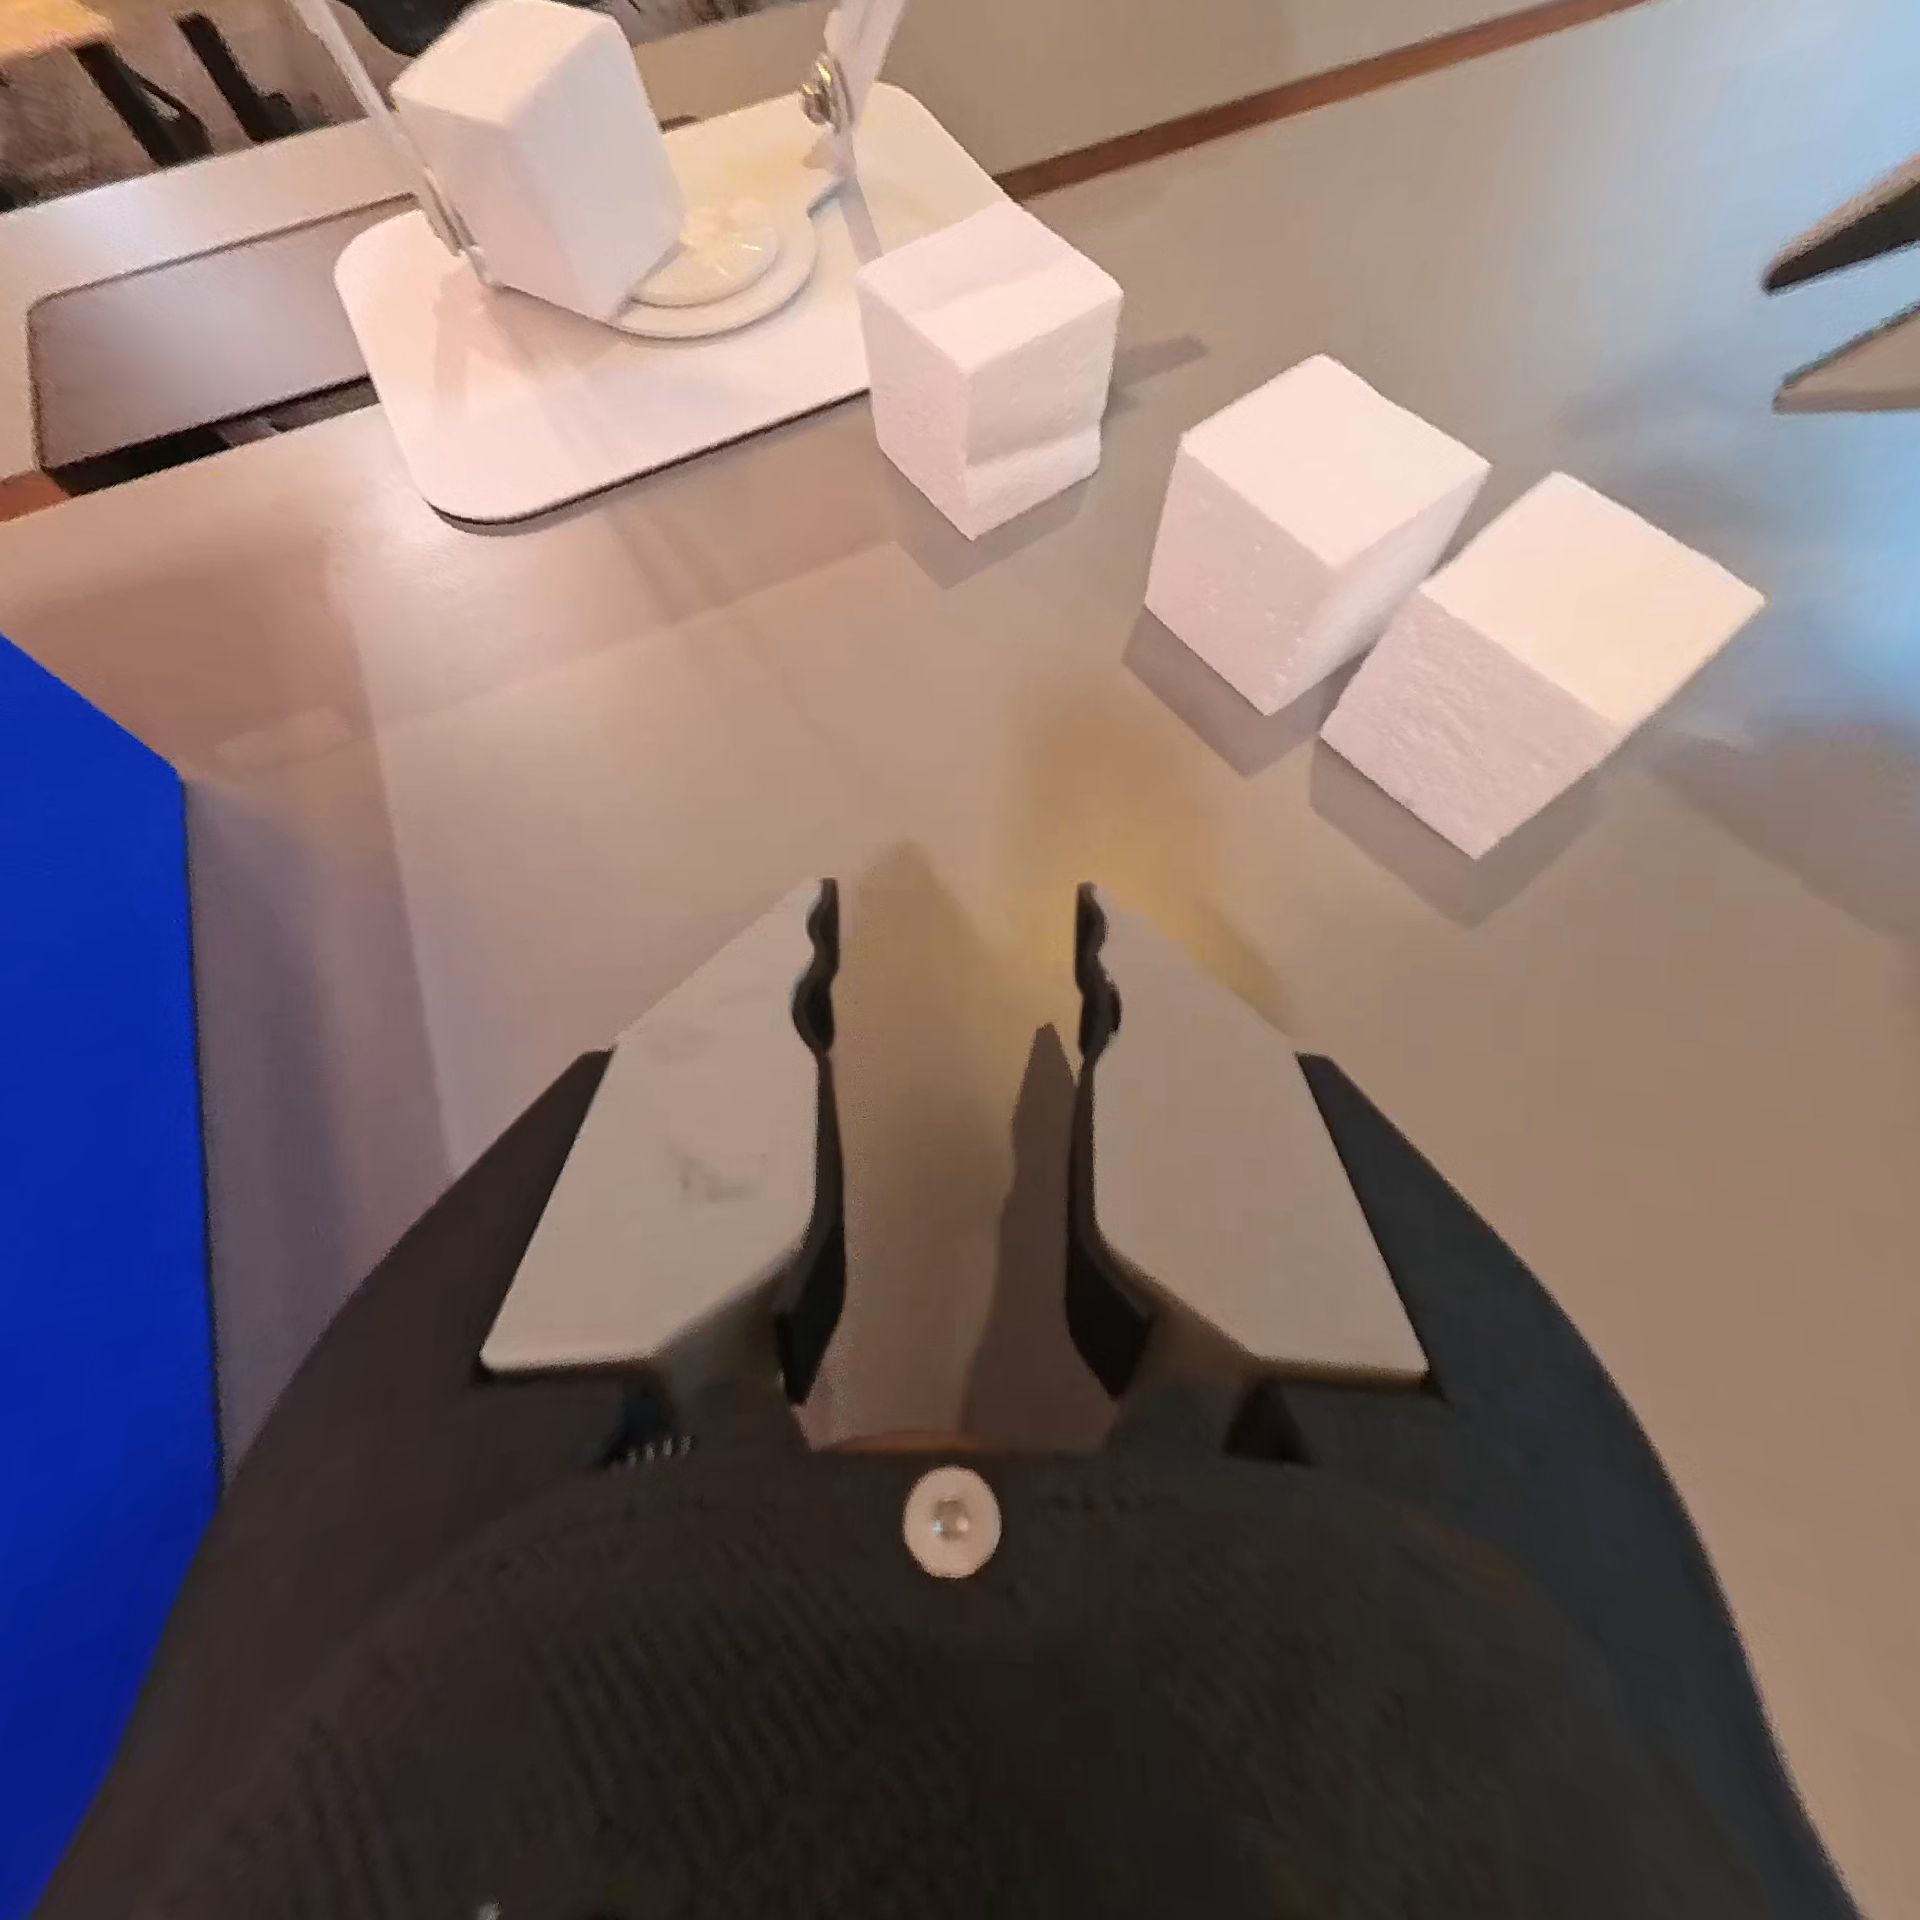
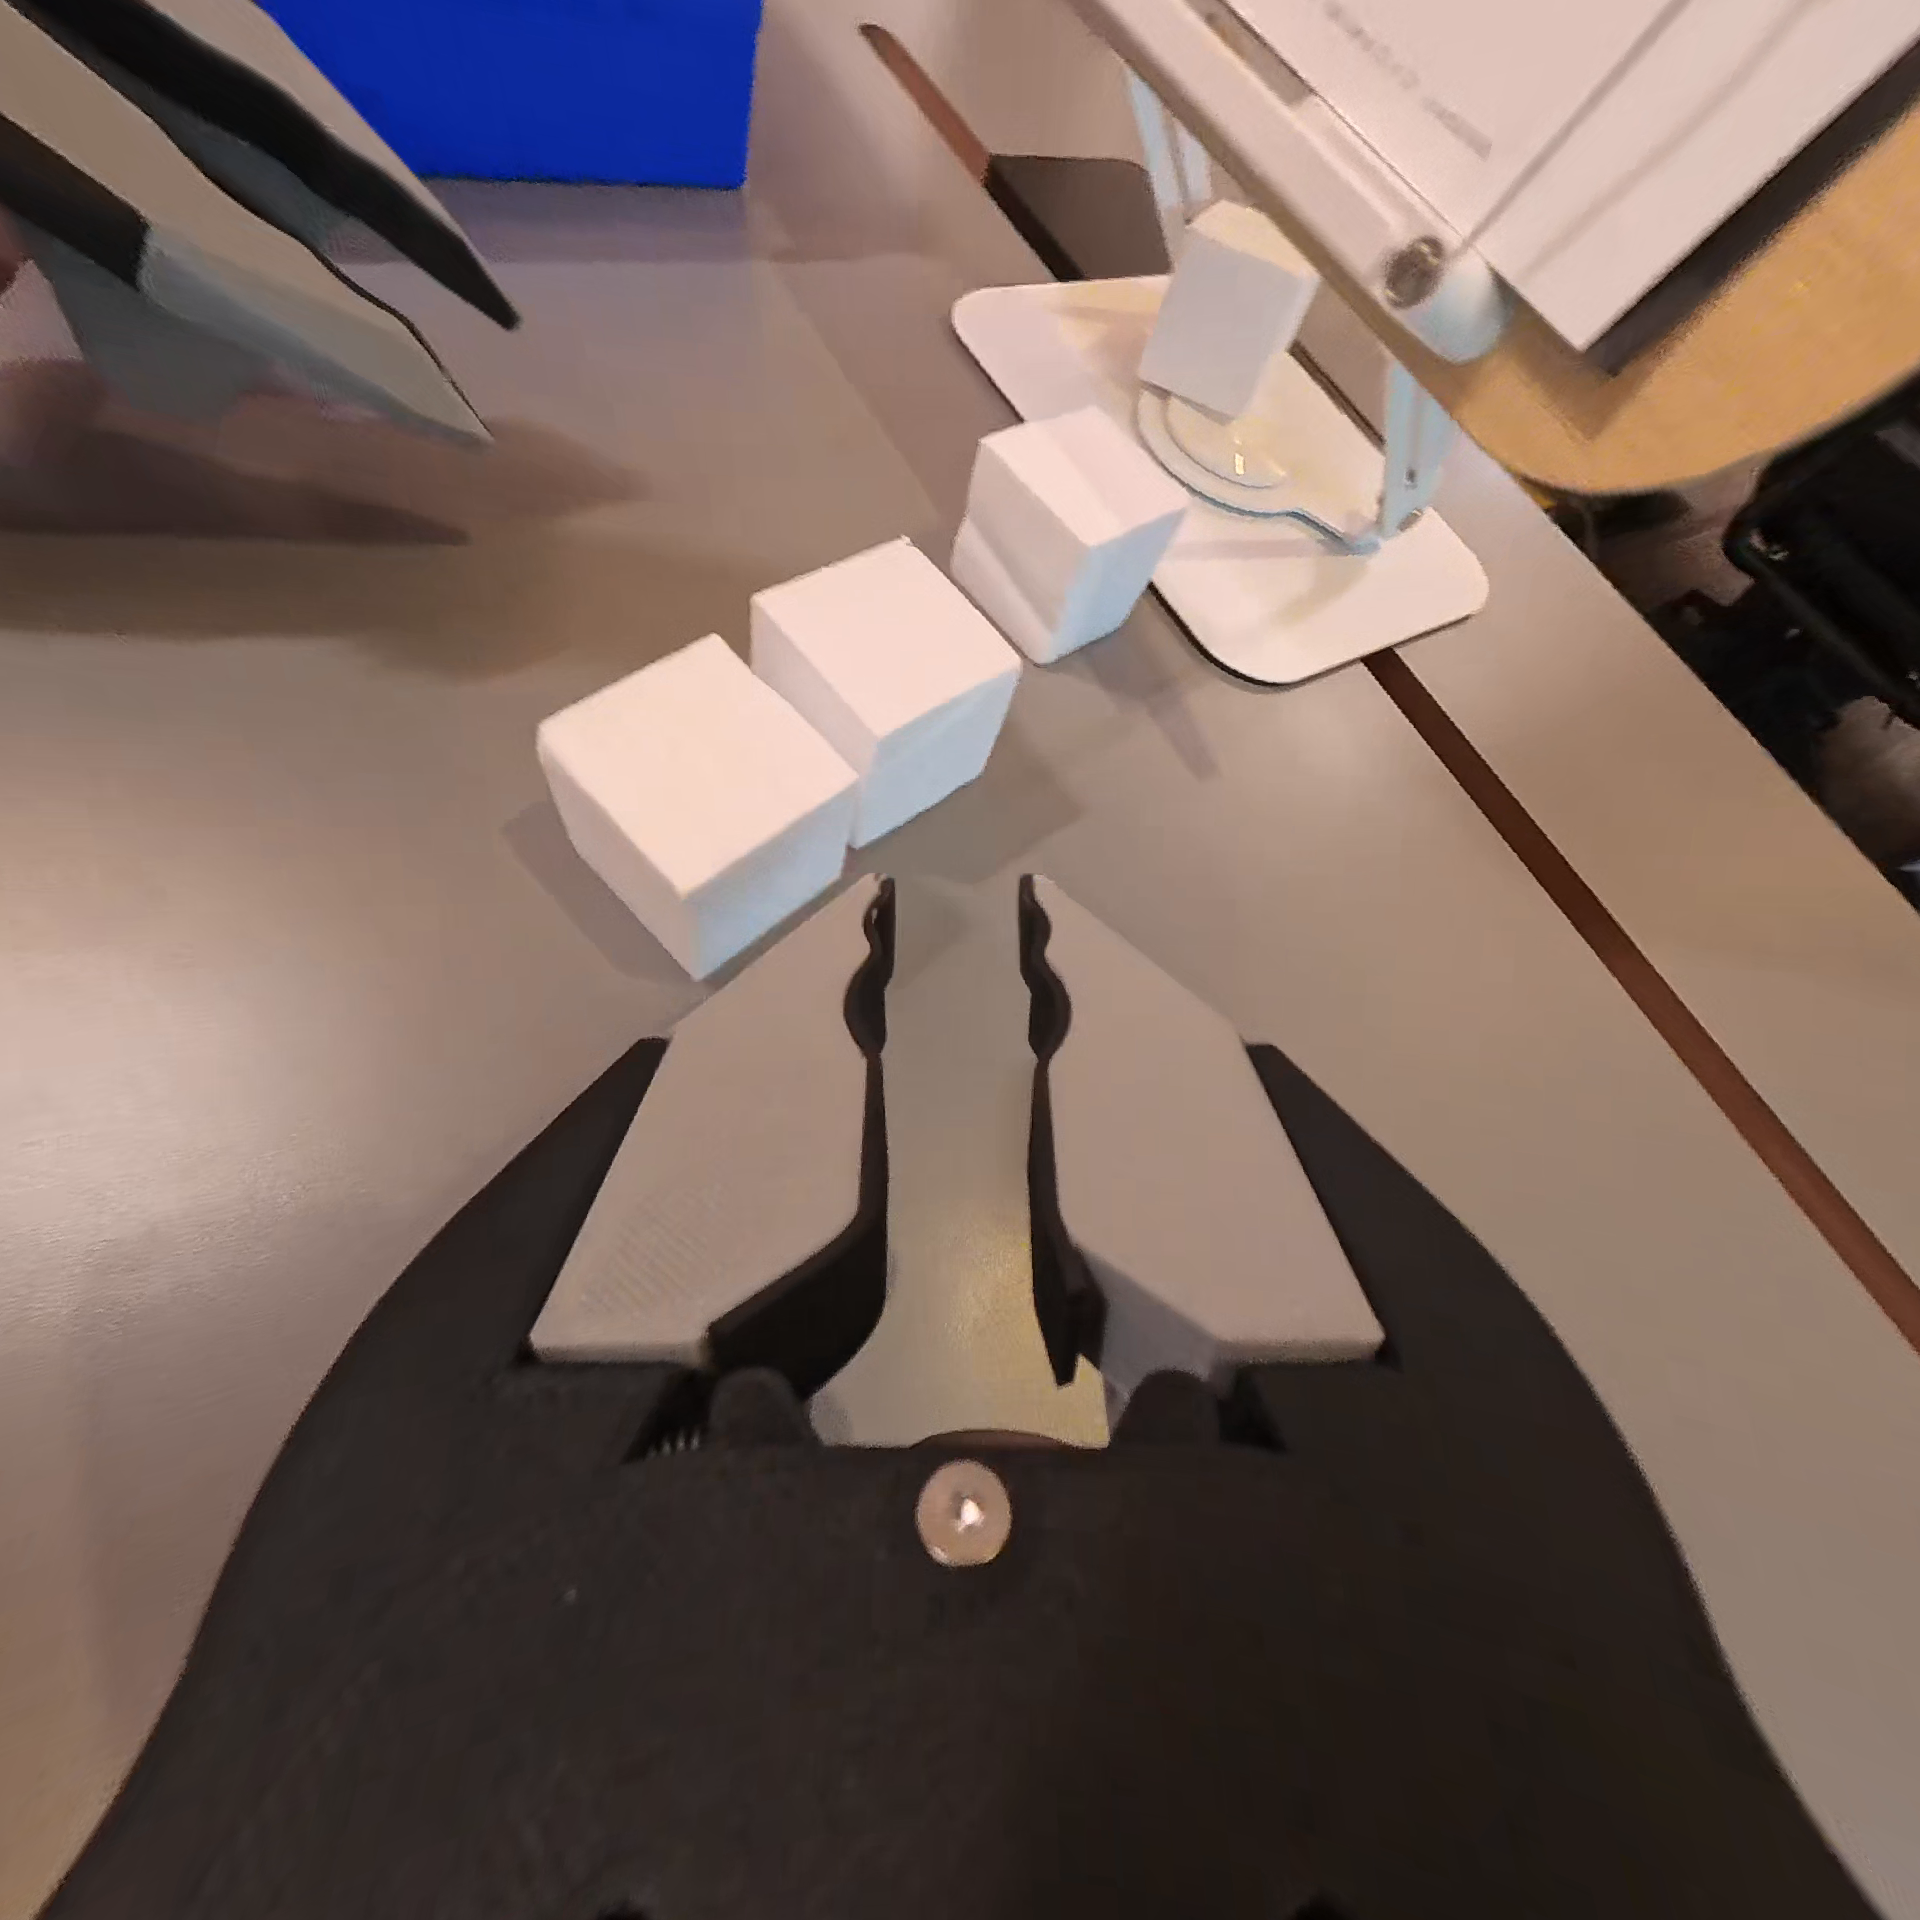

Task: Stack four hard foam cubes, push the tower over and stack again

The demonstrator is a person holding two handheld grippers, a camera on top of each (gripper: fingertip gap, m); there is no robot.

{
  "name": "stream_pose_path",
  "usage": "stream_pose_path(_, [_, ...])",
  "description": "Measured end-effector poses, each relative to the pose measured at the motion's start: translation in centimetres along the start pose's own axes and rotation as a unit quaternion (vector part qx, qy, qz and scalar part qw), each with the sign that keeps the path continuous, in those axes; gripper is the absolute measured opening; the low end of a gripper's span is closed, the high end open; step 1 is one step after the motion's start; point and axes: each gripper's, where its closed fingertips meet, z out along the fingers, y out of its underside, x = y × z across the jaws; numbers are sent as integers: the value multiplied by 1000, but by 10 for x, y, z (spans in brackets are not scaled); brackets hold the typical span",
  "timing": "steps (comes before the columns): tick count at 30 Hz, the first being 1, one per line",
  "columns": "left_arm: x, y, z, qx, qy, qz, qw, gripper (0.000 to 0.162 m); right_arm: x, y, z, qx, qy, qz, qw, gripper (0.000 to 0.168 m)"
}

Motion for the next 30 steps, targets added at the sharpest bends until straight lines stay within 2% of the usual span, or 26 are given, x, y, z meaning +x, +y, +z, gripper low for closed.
stream_pose_path(3, [-8, -9, 4, 31, -34, -17, 999, 51, 8, 13, -6, 13, 32, -4, 999, 23])
stream_pose_path(7, [-23, -15, 13, 54, -99, -54, 992, 52, 17, 32, -15, 32, 74, -17, 997, 27])
stream_pose_path(10, [-20, -20, 23, 59, -98, -64, 991, 54, 25, 37, -21, 49, 94, -14, 994, 28])
stream_pose_path(14, [-18, -46, 36, 105, -79, -95, 987, 54, 36, 27, -29, 90, 117, -2, 989, 29])
stream_pose_path(19, [-49, -72, 58, 143, -120, -126, 974, 51, 33, 27, -27, 94, 108, -6, 990, 26])
stream_pose_path(24, [-65, -92, 93, 144, -101, -185, 967, 47, 30, 24, -28, 100, 111, -20, 989, 23])
stream_pose_path(30, [-84, -113, 120, 156, -120, -210, 958, 42, 28, 21, -26, 108, 94, -9, 990, 21])
